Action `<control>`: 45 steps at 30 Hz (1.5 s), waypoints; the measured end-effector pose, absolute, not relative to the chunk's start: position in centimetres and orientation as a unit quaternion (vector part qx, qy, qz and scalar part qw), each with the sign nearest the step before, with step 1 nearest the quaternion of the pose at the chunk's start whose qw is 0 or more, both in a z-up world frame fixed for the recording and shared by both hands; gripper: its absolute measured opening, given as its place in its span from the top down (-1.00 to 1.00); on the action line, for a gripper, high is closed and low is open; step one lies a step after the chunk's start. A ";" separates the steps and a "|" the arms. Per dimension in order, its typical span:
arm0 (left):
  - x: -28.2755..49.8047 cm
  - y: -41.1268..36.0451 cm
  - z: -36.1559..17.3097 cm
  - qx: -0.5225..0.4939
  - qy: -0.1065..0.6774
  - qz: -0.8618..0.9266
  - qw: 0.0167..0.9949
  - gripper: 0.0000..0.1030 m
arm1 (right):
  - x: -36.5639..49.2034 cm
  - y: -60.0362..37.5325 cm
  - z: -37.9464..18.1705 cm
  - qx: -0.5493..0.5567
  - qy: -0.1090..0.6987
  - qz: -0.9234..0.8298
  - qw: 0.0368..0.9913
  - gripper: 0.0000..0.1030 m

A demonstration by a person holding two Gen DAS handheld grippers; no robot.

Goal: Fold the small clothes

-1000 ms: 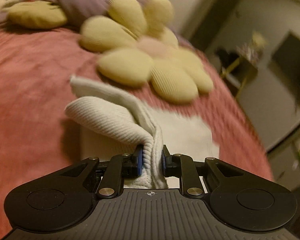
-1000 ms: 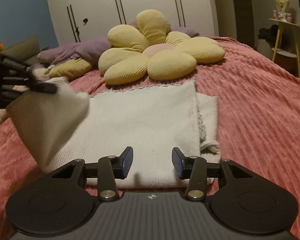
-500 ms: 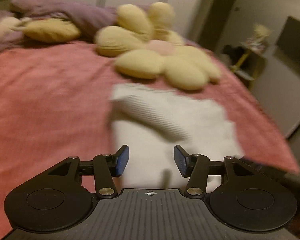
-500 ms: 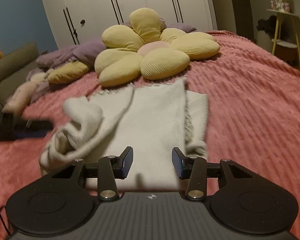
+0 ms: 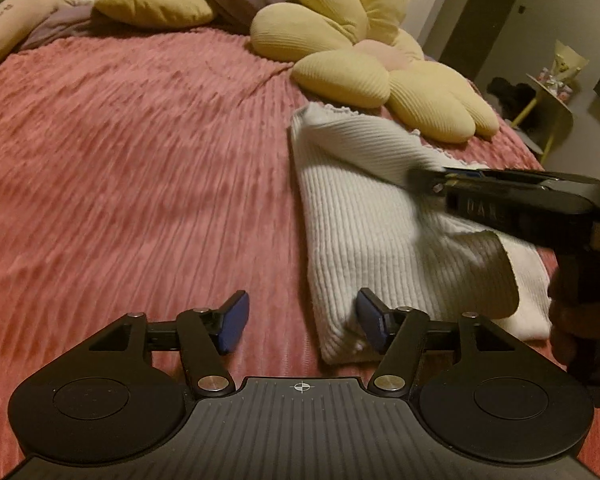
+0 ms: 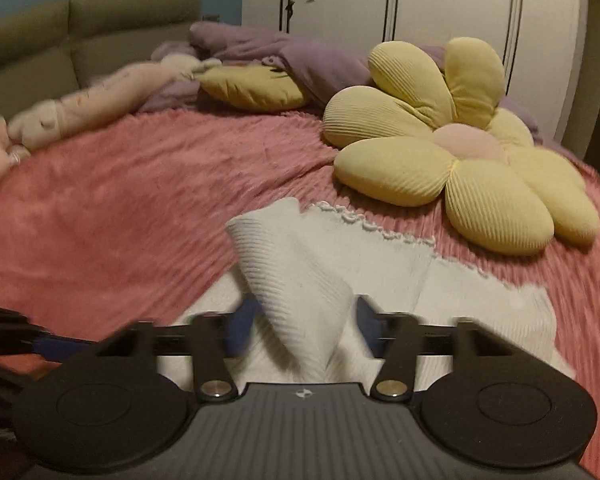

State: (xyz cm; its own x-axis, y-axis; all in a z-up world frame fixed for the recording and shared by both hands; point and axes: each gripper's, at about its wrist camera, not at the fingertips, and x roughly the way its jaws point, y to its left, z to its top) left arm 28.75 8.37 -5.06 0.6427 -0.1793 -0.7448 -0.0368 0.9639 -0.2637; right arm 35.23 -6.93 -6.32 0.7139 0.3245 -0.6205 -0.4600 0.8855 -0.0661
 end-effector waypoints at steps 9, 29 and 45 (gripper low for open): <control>28.5 8.2 -5.4 -0.135 0.418 -0.049 0.897 -0.35 | 35.8 -16.9 -9.4 0.191 0.367 0.093 0.906 0.39; 27.5 5.6 -6.4 -0.090 0.429 -0.082 0.895 -0.42 | 38.9 -16.0 -11.6 0.307 0.445 0.218 0.812 -0.02; 28.5 4.6 -6.2 -0.081 0.447 -0.055 0.889 -0.45 | 34.0 -15.8 -4.2 -0.019 0.287 0.108 0.952 0.65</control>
State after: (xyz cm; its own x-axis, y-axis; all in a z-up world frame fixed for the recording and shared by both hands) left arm 28.54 4.56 -6.22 0.5935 -0.1695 -0.7868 0.0250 0.9810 -0.1925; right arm 33.96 -15.76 -4.23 0.8116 0.1942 -0.5511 -0.2162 0.9760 0.0256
